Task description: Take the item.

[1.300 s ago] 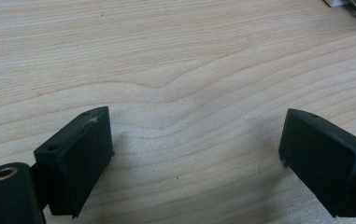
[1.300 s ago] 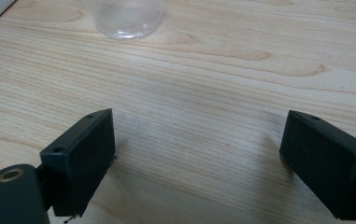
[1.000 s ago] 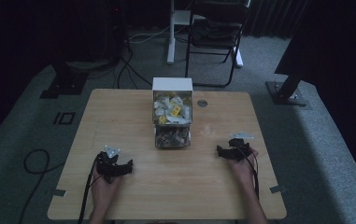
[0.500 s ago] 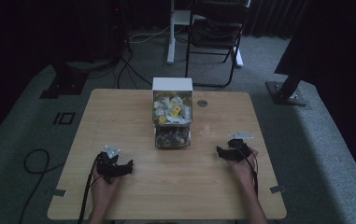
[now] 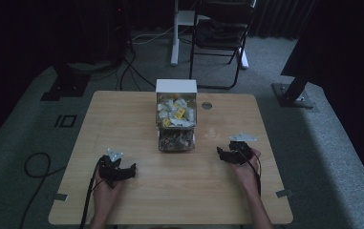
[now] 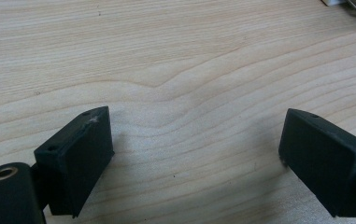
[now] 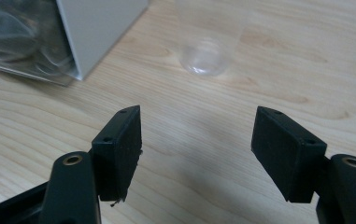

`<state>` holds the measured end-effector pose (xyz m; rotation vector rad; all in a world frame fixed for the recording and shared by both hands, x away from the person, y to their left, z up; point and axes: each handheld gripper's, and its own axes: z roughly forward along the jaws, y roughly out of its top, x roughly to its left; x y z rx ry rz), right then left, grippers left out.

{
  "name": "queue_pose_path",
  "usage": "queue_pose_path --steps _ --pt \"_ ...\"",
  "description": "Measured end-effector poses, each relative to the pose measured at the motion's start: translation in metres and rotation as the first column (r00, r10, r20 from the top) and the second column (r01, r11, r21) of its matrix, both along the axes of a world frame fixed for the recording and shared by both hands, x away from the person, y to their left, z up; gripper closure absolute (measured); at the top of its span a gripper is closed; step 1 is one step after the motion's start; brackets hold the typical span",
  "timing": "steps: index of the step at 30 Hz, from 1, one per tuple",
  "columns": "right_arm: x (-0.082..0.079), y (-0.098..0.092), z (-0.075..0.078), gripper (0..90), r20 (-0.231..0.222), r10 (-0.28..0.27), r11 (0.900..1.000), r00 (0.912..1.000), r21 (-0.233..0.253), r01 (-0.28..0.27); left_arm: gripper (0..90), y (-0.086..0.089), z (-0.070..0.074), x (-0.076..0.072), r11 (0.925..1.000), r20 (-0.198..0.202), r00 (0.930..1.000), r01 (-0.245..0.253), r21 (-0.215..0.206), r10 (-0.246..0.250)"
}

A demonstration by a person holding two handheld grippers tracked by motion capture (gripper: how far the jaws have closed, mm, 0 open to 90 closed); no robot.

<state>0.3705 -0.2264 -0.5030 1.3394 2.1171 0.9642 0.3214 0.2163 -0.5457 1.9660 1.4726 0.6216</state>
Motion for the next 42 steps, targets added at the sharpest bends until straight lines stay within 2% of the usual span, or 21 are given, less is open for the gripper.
queue_pose_path --steps 6,8,11,15,24,31,42 --pt "-0.003 0.007 0.006 34.7 0.021 0.017 1.0 0.9996 0.006 -0.017 10.7 0.0 0.0 0.0 1.0 0.0 1.0 0.0 0.0 0.0" --pt "-0.005 0.01 0.011 35.6 0.031 0.033 0.999 0.999 0.032 -0.034 10.7 0.0 0.0 0.0 1.0 0.0 1.0 0.0 0.0 0.0" --pt "-0.007 0.014 0.017 36.2 0.044 0.045 0.998 0.998 0.042 -0.047 10.6 0.0 0.0 0.0 1.0 0.0 1.0 0.0 0.0 0.0" --pt "-0.01 0.02 0.022 37.6 0.067 0.064 0.997 0.9957 0.039 -0.066 10.7 0.0 0.0 0.0 1.0 0.0 1.0 0.0 0.0 0.0" --pt "-0.017 0.028 0.03 40.9 0.087 0.094 0.994 0.9918 0.051 -0.099 10.6 0.0 0.0 0.0 1.0 0.0 1.0 0.0 0.0 0.0" --pt "-0.023 0.041 0.038 42.9 0.121 0.139 0.988 0.9829 0.046 -0.145 10.6 0.0 0.0 0.0 1.0 0.0 1.0 0.0 0.0 0.0" --pt "-0.028 0.059 0.039 45.9 0.142 0.203 0.977 0.9688 0.031 -0.209 10.7 0.0 0.0 0.0 1.0 0.0 1.0 0.0 0.0 0.0"
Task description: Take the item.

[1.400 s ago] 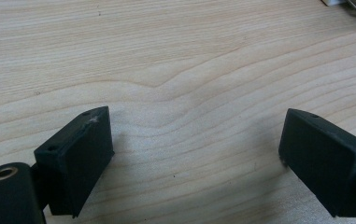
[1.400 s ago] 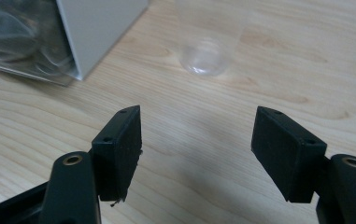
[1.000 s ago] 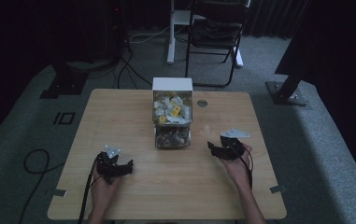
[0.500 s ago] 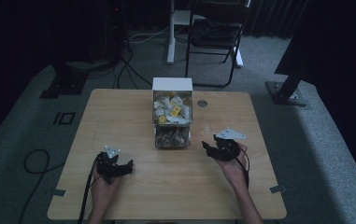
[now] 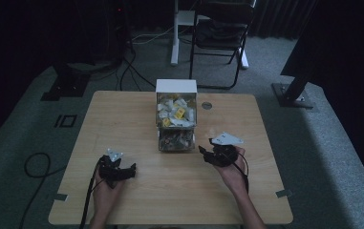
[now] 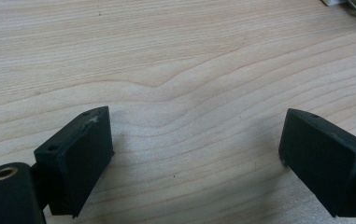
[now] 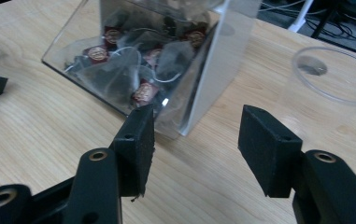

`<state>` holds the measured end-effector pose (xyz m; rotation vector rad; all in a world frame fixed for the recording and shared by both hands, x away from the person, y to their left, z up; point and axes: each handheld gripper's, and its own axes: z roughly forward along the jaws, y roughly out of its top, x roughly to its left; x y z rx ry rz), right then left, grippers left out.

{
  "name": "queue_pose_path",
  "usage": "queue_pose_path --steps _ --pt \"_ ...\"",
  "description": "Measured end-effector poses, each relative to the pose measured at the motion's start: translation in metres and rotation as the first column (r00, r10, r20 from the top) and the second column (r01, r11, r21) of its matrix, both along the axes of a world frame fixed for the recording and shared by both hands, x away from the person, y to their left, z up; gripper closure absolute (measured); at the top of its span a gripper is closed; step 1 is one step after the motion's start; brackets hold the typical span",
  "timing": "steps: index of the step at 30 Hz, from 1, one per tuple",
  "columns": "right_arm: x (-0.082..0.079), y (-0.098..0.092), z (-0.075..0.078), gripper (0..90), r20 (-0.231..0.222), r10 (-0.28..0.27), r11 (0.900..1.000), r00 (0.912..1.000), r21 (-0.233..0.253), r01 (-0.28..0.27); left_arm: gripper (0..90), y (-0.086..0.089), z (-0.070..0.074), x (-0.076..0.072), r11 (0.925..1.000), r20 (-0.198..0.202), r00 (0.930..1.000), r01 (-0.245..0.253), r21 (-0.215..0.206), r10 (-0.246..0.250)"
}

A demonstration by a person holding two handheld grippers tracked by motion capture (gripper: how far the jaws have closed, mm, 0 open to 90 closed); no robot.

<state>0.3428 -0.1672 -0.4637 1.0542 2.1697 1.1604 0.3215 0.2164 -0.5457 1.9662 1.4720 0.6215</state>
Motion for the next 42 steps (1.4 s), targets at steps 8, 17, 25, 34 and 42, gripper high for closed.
queue_pose_path --steps 8,17,25,34,42 --pt "-0.002 0.013 -0.005 46.2 0.008 0.057 0.998 0.9983 -0.004 -0.057 10.7 0.0 0.0 0.0 1.0 0.0 1.0 0.0 0.0 0.0" --pt "-0.004 0.033 -0.007 45.7 0.012 0.125 0.992 0.9921 -0.016 -0.125 10.6 0.0 0.0 0.0 1.0 0.0 1.0 0.0 0.0 0.0" --pt "0.0 0.043 -0.008 45.6 0.019 0.16 0.987 0.9869 -0.021 -0.16 10.7 0.0 0.0 0.0 1.0 0.0 1.0 0.0 0.0 0.0" --pt "0.01 0.055 -0.016 45.7 -0.012 0.192 0.981 0.9813 -0.027 -0.192 10.7 0.0 0.0 0.0 1.0 0.0 1.0 0.0 0.0 0.0" --pt "0.016 0.064 -0.025 46.5 -0.047 0.217 0.975 0.9749 -0.028 -0.219 10.7 0.0 0.0 0.0 1.0 0.0 1.0 0.0 0.0 0.0"
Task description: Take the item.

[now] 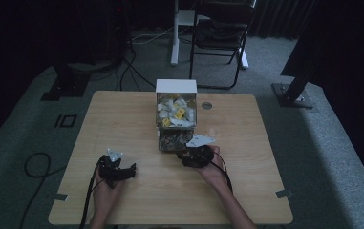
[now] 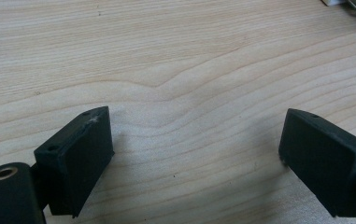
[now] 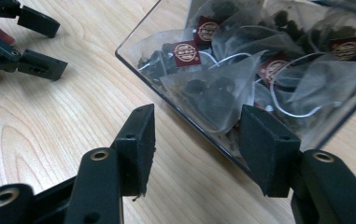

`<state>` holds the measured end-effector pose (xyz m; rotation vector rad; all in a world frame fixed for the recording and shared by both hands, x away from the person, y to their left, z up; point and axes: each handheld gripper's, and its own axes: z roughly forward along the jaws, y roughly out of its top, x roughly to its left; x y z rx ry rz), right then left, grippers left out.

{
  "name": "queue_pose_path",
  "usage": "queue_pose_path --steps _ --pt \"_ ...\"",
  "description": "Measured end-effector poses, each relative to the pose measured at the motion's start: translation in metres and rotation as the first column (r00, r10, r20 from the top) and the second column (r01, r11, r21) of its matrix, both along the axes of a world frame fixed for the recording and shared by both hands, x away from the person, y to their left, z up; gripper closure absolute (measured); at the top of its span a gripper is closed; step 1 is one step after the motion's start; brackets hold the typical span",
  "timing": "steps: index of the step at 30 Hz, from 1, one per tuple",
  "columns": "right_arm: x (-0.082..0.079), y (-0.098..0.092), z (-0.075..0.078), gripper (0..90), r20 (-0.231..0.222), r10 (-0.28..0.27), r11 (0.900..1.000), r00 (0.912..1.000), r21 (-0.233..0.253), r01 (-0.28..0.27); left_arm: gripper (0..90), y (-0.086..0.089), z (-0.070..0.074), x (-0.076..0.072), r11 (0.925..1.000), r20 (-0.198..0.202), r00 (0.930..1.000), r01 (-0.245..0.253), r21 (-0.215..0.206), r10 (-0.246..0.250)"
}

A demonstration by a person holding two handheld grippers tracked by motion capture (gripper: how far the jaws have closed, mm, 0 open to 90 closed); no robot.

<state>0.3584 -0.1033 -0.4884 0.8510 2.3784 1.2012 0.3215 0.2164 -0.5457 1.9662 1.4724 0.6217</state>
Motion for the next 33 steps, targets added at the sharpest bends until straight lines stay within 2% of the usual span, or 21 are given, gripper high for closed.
queue_pose_path --steps 8,14,27,33 --pt "0.0 0.001 -0.002 48.2 -0.01 0.004 1.0 0.9999 -0.014 -0.004 10.7 0.0 0.0 0.0 1.0 0.0 1.0 0.0 0.0 0.0" --pt "-0.005 0.0 0.0 49.7 0.001 0.018 0.999 0.9998 -0.035 -0.018 10.7 0.0 0.0 0.0 1.0 0.0 1.0 0.0 0.0 0.0" --pt "-0.014 -0.003 0.0 51.2 -0.002 0.035 0.999 0.9994 -0.035 -0.035 10.7 0.0 0.0 0.0 1.0 0.0 1.0 0.0 0.0 0.0" --pt "-0.014 -0.005 0.002 58.1 0.021 0.019 1.0 0.9996 -0.012 -0.018 10.7 0.0 0.0 0.0 1.0 0.0 1.0 0.0 0.0 0.0"
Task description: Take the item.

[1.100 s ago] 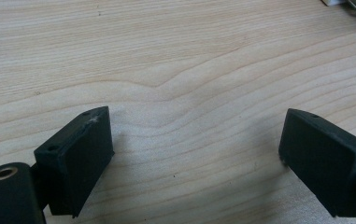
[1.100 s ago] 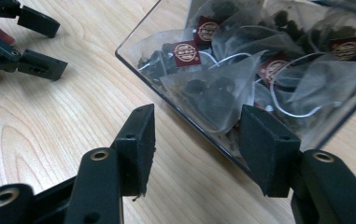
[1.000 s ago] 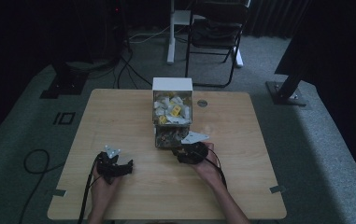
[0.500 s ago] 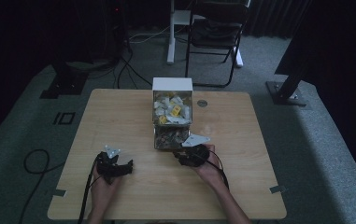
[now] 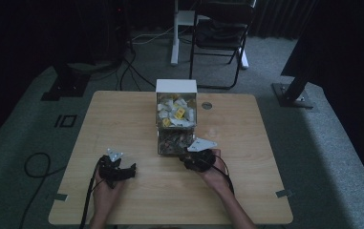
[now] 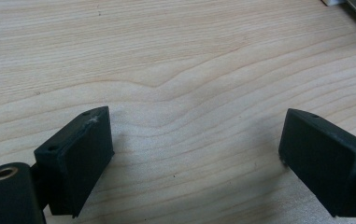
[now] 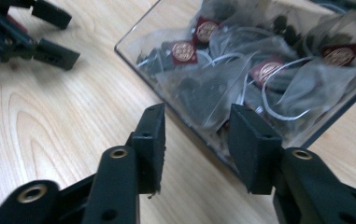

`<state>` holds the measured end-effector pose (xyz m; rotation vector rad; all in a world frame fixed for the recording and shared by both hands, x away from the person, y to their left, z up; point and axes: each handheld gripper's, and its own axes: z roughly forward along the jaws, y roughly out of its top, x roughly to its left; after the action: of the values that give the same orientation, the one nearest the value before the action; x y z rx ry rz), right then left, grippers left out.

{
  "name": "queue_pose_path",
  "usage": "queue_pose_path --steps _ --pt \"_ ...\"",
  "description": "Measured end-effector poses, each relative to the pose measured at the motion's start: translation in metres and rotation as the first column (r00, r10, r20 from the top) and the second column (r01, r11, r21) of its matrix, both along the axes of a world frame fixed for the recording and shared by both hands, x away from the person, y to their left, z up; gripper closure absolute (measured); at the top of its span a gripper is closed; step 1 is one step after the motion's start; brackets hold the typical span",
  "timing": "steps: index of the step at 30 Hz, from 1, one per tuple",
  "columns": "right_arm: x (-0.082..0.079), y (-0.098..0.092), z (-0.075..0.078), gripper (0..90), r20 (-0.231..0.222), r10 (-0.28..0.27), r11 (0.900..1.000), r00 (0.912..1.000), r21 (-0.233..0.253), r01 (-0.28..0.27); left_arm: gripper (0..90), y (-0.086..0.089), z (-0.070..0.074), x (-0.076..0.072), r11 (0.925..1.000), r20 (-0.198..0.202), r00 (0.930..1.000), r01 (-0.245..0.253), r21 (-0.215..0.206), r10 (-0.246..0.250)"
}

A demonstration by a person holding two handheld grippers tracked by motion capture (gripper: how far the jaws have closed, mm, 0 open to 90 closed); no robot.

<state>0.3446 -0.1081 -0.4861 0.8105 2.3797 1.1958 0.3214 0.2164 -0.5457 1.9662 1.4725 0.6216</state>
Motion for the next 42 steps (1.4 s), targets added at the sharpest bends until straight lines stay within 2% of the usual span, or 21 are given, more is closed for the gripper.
queue_pose_path --steps 2,8,13,24,35,42 --pt "0.001 0.0 0.004 63.4 0.006 0.0 1.0 1.0 0.021 0.0 10.7 0.0 0.0 0.0 1.0 0.0 1.0 0.0 0.0 0.0" --pt "0.004 0.001 0.007 80.4 0.012 -0.014 1.0 0.9998 0.016 0.014 10.7 0.0 0.0 0.0 1.0 0.0 1.0 0.0 0.0 0.0" --pt "0.004 0.001 0.007 89.5 0.015 -0.035 0.999 0.9993 0.018 0.034 10.7 0.0 0.0 0.0 1.0 0.0 1.0 0.0 0.0 0.0" --pt "0.001 -0.001 0.013 90.0 0.048 -0.042 0.998 0.998 0.04 0.04 10.7 0.0 0.0 0.0 1.0 0.003 1.0 -0.004 -0.005 0.004" --pt "-0.001 -0.004 0.02 90.0 0.061 -0.048 0.998 0.997 0.053 0.045 10.6 0.0 0.0 0.0 1.0 0.0 1.0 0.001 0.002 -0.001" --pt "-0.005 -0.007 0.028 90.0 0.08 -0.051 0.997 0.9955 0.068 0.045 10.7 0.0 0.0 0.0 1.0 0.0 1.0 0.0 0.0 0.0"
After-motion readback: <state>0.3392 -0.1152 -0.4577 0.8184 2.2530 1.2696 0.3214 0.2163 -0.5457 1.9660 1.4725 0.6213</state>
